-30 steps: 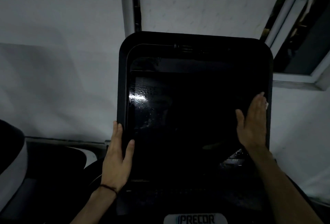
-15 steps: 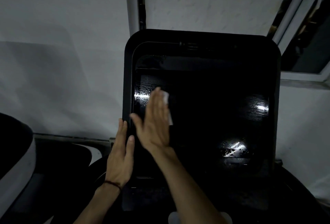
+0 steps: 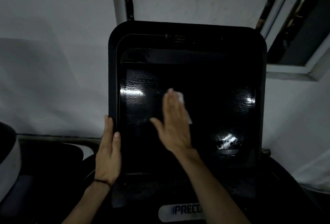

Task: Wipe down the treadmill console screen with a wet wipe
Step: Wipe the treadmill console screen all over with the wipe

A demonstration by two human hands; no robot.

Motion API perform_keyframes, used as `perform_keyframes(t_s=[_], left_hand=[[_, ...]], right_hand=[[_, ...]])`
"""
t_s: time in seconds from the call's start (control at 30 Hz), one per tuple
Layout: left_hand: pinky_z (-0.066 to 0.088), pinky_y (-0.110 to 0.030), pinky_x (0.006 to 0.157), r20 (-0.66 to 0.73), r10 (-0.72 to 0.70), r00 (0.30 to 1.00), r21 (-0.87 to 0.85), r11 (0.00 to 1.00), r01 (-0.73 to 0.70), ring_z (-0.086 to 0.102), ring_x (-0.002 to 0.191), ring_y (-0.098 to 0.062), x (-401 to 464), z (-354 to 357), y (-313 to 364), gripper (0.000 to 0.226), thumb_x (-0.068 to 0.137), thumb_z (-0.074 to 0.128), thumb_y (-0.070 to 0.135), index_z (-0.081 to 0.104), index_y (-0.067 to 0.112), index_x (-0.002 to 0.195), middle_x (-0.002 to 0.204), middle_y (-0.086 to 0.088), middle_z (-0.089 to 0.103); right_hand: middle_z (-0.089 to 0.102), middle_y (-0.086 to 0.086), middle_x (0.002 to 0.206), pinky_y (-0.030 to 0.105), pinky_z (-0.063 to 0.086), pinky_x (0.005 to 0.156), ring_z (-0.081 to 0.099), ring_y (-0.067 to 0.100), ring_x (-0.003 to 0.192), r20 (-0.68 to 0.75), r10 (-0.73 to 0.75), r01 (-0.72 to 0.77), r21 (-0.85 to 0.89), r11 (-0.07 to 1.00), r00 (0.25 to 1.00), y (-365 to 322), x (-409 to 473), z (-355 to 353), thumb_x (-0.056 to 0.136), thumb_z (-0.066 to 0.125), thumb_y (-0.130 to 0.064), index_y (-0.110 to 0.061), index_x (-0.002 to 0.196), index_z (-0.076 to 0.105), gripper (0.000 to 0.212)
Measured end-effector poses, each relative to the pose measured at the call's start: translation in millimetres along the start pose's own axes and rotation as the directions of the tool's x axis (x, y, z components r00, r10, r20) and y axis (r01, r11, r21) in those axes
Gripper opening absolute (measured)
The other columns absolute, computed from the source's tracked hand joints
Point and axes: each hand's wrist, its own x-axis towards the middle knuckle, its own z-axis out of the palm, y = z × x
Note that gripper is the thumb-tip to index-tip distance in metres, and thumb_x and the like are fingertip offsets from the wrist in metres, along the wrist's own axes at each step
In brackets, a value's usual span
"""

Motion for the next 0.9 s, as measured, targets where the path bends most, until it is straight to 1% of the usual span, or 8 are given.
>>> perform_keyframes(t_s=[0.13, 0.27, 0.4, 0.5, 0.6, 0.73, 0.83, 0.9], left_hand=[[0.011, 0.001, 0.109, -0.016, -0.006, 1.0, 0.016, 1.0, 0.006, 0.009, 0.146, 0.023, -2, 5, 2, 0.074, 0.093, 0.021, 0.07, 0.01, 0.045, 0.161, 0.163, 0.042, 0.004], [0.011, -0.005, 0.111, -0.003, -0.004, 1.0, 0.047, 0.999, 0.004, 0.007, 0.148, 0.02, -2, 5, 2, 0.075, 0.092, 0.021, 0.074, 0.005, 0.048, 0.161, 0.163, 0.041, -0.001], [0.016, -0.022, 0.12, -0.01, -0.002, 1.0, 0.11, 0.994, 0.003, 0.01, 0.154, 0.007, 0, 7, 1, 0.078, 0.093, 0.022, 0.074, 0.002, 0.045, 0.163, 0.165, 0.038, -0.003], [0.017, -0.021, 0.118, -0.006, -0.007, 1.0, 0.127, 0.992, 0.008, 0.011, 0.152, 0.01, -1, 6, 3, 0.079, 0.092, 0.021, 0.074, 0.003, 0.044, 0.163, 0.165, 0.037, -0.002], [0.015, -0.015, 0.114, 0.007, -0.019, 1.0, 0.119, 0.993, 0.018, 0.008, 0.147, 0.018, -1, 4, 6, 0.08, 0.091, 0.02, 0.076, 0.004, 0.044, 0.163, 0.165, 0.037, -0.002], [0.012, -0.009, 0.114, 0.007, -0.019, 1.0, 0.086, 0.996, 0.018, 0.006, 0.138, 0.032, 1, 3, 7, 0.084, 0.089, 0.022, 0.077, 0.011, 0.038, 0.163, 0.166, 0.034, 0.003], [0.016, -0.016, 0.116, 0.039, -0.044, 0.998, 0.104, 0.994, 0.04, 0.013, 0.145, 0.019, 2, -4, 12, 0.088, 0.086, 0.02, 0.079, 0.01, 0.038, 0.163, 0.168, 0.028, 0.007], [0.02, -0.018, 0.114, 0.065, -0.054, 0.996, 0.117, 0.992, 0.046, 0.019, 0.145, 0.01, 1, -9, 15, 0.088, 0.086, 0.019, 0.079, 0.009, 0.04, 0.164, 0.169, 0.025, 0.01]], right_hand=[[0.01, 0.026, 0.165, 0.047, 0.009, 0.127, 0.005, 0.037, 0.155, -0.135, 0.206, -0.219, -0.09, 0.972, 0.969, 109, -35, -28, 0.107, 0.02, -0.055, 0.007, 0.156, 0.01, 0.079], [0.003, 0.022, 0.168, 0.051, 0.01, 0.127, 0.001, 0.031, 0.157, -0.173, 0.396, -0.402, 0.0, 0.916, 0.902, 172, -78, -57, 0.108, 0.025, -0.049, 0.007, 0.158, 0.005, 0.077], [-0.001, 0.023, 0.167, 0.045, 0.0, 0.128, 0.0, 0.036, 0.156, -0.152, 0.511, -0.515, 0.018, 0.857, 0.846, 156, -78, -48, 0.106, 0.019, -0.054, 0.007, 0.157, 0.002, 0.082], [0.004, 0.029, 0.165, 0.041, -0.003, 0.127, 0.007, 0.042, 0.154, -0.151, 0.571, -0.579, -0.011, 0.815, 0.807, 109, -61, -32, 0.106, 0.015, -0.054, 0.012, 0.155, 0.008, 0.083], [0.007, 0.03, 0.165, 0.05, 0.011, 0.126, 0.01, 0.044, 0.154, -0.104, 0.402, -0.407, -0.041, 0.912, 0.91, 35, -50, -8, 0.106, 0.014, -0.055, 0.011, 0.156, 0.013, 0.082], [-0.003, 0.021, 0.168, 0.045, 0.005, 0.127, -0.003, 0.034, 0.156, 0.052, 0.09, -0.089, -0.013, 0.996, 0.995, -67, -48, 25, 0.106, 0.029, -0.049, 0.002, 0.159, 0.006, 0.078], [-0.017, 0.021, 0.166, 0.043, 0.008, 0.127, -0.014, 0.033, 0.155, 0.186, -0.089, 0.126, -0.199, 0.972, 0.979, -118, -54, 45, 0.103, 0.02, -0.043, 0.002, 0.158, -0.009, 0.077], [-0.02, 0.023, 0.165, 0.042, 0.01, 0.126, -0.017, 0.034, 0.154, 0.251, -0.126, 0.189, -0.243, 0.952, 0.96, -133, -59, 52, 0.1, 0.008, -0.043, 0.004, 0.156, -0.016, 0.076]])
